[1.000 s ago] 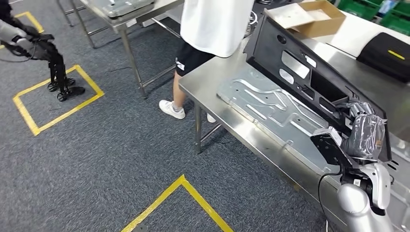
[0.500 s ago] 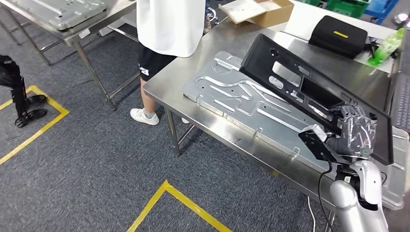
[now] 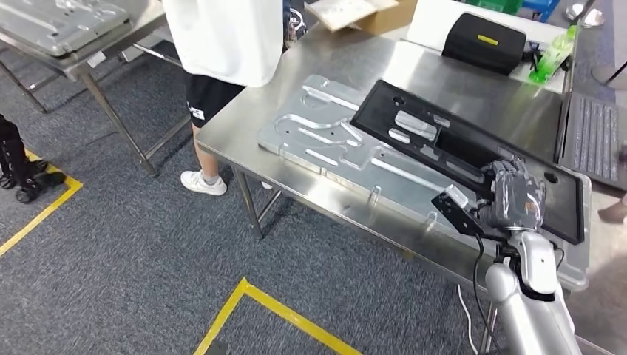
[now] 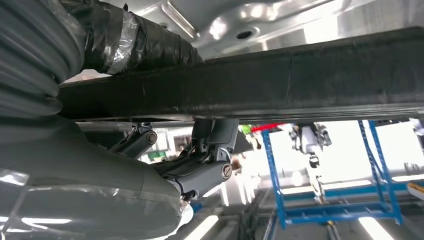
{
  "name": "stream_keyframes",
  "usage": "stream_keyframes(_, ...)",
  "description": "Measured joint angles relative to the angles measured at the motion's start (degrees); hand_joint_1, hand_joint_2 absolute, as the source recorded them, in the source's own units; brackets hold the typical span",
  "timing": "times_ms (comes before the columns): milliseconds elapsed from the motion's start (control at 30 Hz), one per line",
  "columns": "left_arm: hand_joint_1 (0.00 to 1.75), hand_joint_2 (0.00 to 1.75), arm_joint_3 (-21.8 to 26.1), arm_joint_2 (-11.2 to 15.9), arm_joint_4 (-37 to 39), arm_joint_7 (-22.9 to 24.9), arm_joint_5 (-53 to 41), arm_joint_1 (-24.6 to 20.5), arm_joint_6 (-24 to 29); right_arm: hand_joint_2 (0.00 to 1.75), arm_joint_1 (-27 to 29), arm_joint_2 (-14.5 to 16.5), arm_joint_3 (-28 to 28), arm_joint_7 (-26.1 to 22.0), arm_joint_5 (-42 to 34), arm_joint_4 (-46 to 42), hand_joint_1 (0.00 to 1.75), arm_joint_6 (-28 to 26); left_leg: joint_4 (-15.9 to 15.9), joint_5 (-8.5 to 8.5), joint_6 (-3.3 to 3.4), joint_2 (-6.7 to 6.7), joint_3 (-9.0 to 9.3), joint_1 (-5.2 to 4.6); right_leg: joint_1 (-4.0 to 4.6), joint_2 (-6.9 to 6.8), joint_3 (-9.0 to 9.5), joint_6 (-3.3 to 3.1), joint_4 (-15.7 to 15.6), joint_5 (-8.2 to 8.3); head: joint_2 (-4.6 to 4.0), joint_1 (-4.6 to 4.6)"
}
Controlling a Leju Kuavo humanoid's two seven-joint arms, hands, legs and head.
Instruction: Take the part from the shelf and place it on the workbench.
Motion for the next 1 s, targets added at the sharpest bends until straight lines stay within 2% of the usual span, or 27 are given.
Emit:
stream_keyframes(67, 0.00, 1.75, -0.01, 0.00, 0.00, 0.00, 0.00, -0.01, -0.01, 1.75, -0.08, 0.02, 0.10, 0.04, 0.00, 0.15, 1.75, -0.01, 0.69, -0.72, -0.63, -0.03, -0.19, 0.13, -0.11, 0.05, 0.25, -0.77, -0.39, 0.12, 0.00, -0.02)
stream_keyframes(100, 0.00, 1.75, -0.01, 0.01, 0.00, 0.00, 0.00, -0.03, -0.02, 1.75, -0.21, 0.03, 0.14, 0.04, 0.01, 0.19, 1.75, -0.02, 2.36, -1.82, -0.83, -0.07, -0.91, 0.17, -0.16, 0.06, 0.40, -1.22, -0.60, 0.19, 0.00, -0.04)
stream_keyframes(133, 0.00, 1.75, -0.01, 0.01, 0.00, 0.00, 0.00, -0.03, -0.02, 1.75, -0.35, 0.06, 0.19, 0.04, 0.01, 0.25, 1.75, -0.02, 5.19, -3.40, -0.95, -0.13, -2.22, 0.21, -0.17, 0.05, 0.53, -1.60, -0.74, 0.21, 0.00, -0.06)
stream_keyframes(200, 0.00, 1.75, -0.01, 0.01, 0.01, 0.01, 0.00, 0.05, -0.02, 1.75, -0.56, 0.11, 0.32, 0.04, 0.01, 0.47, 1.75, -0.01, 12.76, -6.60, -0.97, -0.17, -6.01, 0.22, 0.15, 0.09, 0.54, -2.13, -0.63, 0.09, 0.00, -0.08)
stream_keyframes(233, 0.00, 1.75, -0.01, 0.02, 0.01, 0.01, 0.00, 0.14, -0.02, 1.75, -0.57, 0.15, 0.42, 0.04, 0.01, 0.63, 1.75, 0.00, 15.51, -7.21, -0.95, -0.17, -7.51, 0.22, 0.28, 0.16, 0.53, -2.25, -0.53, 0.02, 0.00, -0.08)
stream_keyframes(267, 0.00, 1.75, -0.01, 0.02, 0.01, 0.02, 0.00, 0.20, -0.02, 1.75, -0.57, 0.18, 0.50, 0.05, 0.00, 0.77, 1.75, 0.00, 16.33, -6.73, -0.90, -0.18, -8.15, 0.22, 0.36, 0.27, 0.53, -2.31, -0.40, -0.06, 0.00, -0.08)
stream_keyframes(300, 0.00, 1.75, -0.01, 0.03, 0.01, 0.02, 0.00, 0.24, -0.02, 1.75, -0.56, 0.22, 0.56, 0.05, 0.00, 0.87, 1.75, 0.00, 15.00, -5.26, -0.78, -0.19, -7.74, 0.22, 0.40, 0.41, 0.54, -2.31, -0.26, -0.14, 0.00, -0.08)
stream_keyframes(367, 0.00, 1.75, -0.01, 0.03, 0.00, 0.02, 0.00, 0.21, -0.01, 1.75, -0.59, 0.28, 0.60, 0.07, 0.03, 0.95, 1.75, 0.00, 8.00, -1.35, -0.41, -0.35, -4.77, 0.20, 0.44, 0.65, 0.52, -2.13, 0.07, -0.33, 0.00, -0.08)
stream_keyframes(433, 0.00, 1.75, -0.01, 0.03, 0.00, 0.00, -0.04, 0.14, 0.00, 1.75, -0.68, 0.32, 0.62, 0.22, 0.44, 1.01, 1.75, 0.07, 2.64, 0.45, -0.09, -0.59, -2.44, 0.13, 0.59, 0.85, 0.27, -1.70, 0.53, -0.49, 0.00, -0.06)
stream_keyframes(533, 0.00, 1.75, 0.00, 0.03, 0.01, 0.01, -0.20, 0.12, 0.07, 1.75, -0.92, 0.39, 0.81, 0.62, 2.19, 1.61, 1.75, 0.43, 1.24, 0.80, 0.53, -0.66, -1.93, -0.06, 0.52, 0.95, 0.04, -0.77, 0.56, -0.37, 0.00, -0.06)
stream_keyframes(600, 0.00, 1.75, 0.00, -0.01, 0.01, 0.01, -0.31, -0.01, 0.13, 1.75, -1.28, 0.43, 1.11, 0.94, 3.82, 2.50, 1.75, 0.52, 0.62, 1.31, 1.17, -0.58, -1.75, 0.06, 0.33, 0.79, -0.53, -0.22, 1.81, -1.45, 0.00, -0.04)
stream_keyframes(633, 0.00, 1.75, 0.00, -0.04, 0.00, 0.01, -0.39, -0.11, 0.15, 1.75, -1.59, 0.46, 1.33, 1.17, 4.79, 3.11, 1.75, 0.45, 0.37, 1.52, 1.40, -0.52, -1.69, 0.16, 0.24, 0.69, -1.47, 0.03, 3.92, -2.83, 0.00, -0.03)
stream_keyframes(700, 0.00, 1.75, 0.01, -0.07, 0.00, 0.02, -0.63, -0.25, 0.16, 1.75, -2.14, 0.57, 1.95, 1.69, 6.75, 4.52, 1.75, 0.29, 0.30, 1.62, 1.54, -0.45, -1.74, 0.11, 0.10, 0.59, -4.41, 0.50, 10.48, -6.15, 0.00, -0.03)
stream_keyframes(733, 0.00, 1.75, 0.01, -0.08, 0.00, 0.02, -0.77, -0.27, 0.17, 1.75, -2.25, 0.66, 2.27, 1.98, 7.66, 5.21, 1.75, 0.24, 0.31, 1.63, 1.55, -0.43, -1.75, 0.09, 0.00, 0.58, -5.73, 0.69, 13.36, -7.11, 0.00, -0.04)
stream_keyframes(767, 0.00, 1.75, 0.01, -0.08, 0.00, 0.02, -0.88, -0.27, 0.19, 1.75, -2.28, 0.75, 2.56, 2.25, 8.44, 5.83, 1.75, 0.21, 0.32, 1.62, 1.55, -0.43, -1.75, 0.09, -0.12, 0.58, -6.35, 0.84, 14.68, -7.08, 0.00, -0.04)
stream_keyframes(800, 0.00, 1.75, 0.02, -0.08, 0.00, 0.02, -0.97, -0.27, 0.21, 1.75, -2.37, 0.84, 2.79, 2.50, 9.05, 6.38, 1.75, 0.22, 0.34, 1.60, 1.52, -0.44, -1.74, 0.10, -0.27, 0.55, -6.00, 0.93, 13.99, -6.04, 0.00, -0.04)
stream_keyframes(867, 0.00, 1.75, 0.01, -0.09, 0.00, -0.02, -1.18, -0.30, 0.25, 1.75, -2.90, 0.95, 3.10, 2.73, 9.61, 7.29, 1.75, 0.43, 0.39, 1.49, 1.34, -0.45, -1.65, 0.12, -0.57, 0.32, -2.82, 0.97, 7.52, -2.49, 0.00, -0.03)
stream_keyframes(900, 0.00, 1.75, 0.01, -0.10, 0.00, -0.17, -1.30, -0.35, 0.25, 1.75, -3.45, 0.96, 3.20, 2.76, 9.50, 7.81, 1.75, 0.98, 0.49, 1.42, 1.14, -0.44, -1.68, 0.02, -0.48, 0.18, -1.13, 0.87, 4.03, -1.29, 0.00, -0.03)
stream_keyframes(933, 0.00, 1.75, 0.00, -0.11, 0.00, -0.41, -1.46, -0.42, 0.28, 1.75, -4.16, 0.93, 3.27, 2.77, 9.25, 8.51, 1.75, 1.77, 0.54, 1.41, 0.88, -0.42, -1.77, -0.07, -0.36, 0.11, 0.02, 0.64, 1.62, -0.70, 0.00, -0.04)
stream_keyframes(1000, 0.00, 1.75, -0.02, -0.13, 0.01, -1.14, -1.93, -0.59, 0.47, 1.75, -5.70, 0.66, 3.36, 2.36, 8.35, 10.79, 1.75, 3.14, 0.55, 1.52, 0.31, -0.37, -1.96, -0.20, 0.05, 0.18, 0.52, 0.05, 0.28, -0.76, 0.00, -0.06)
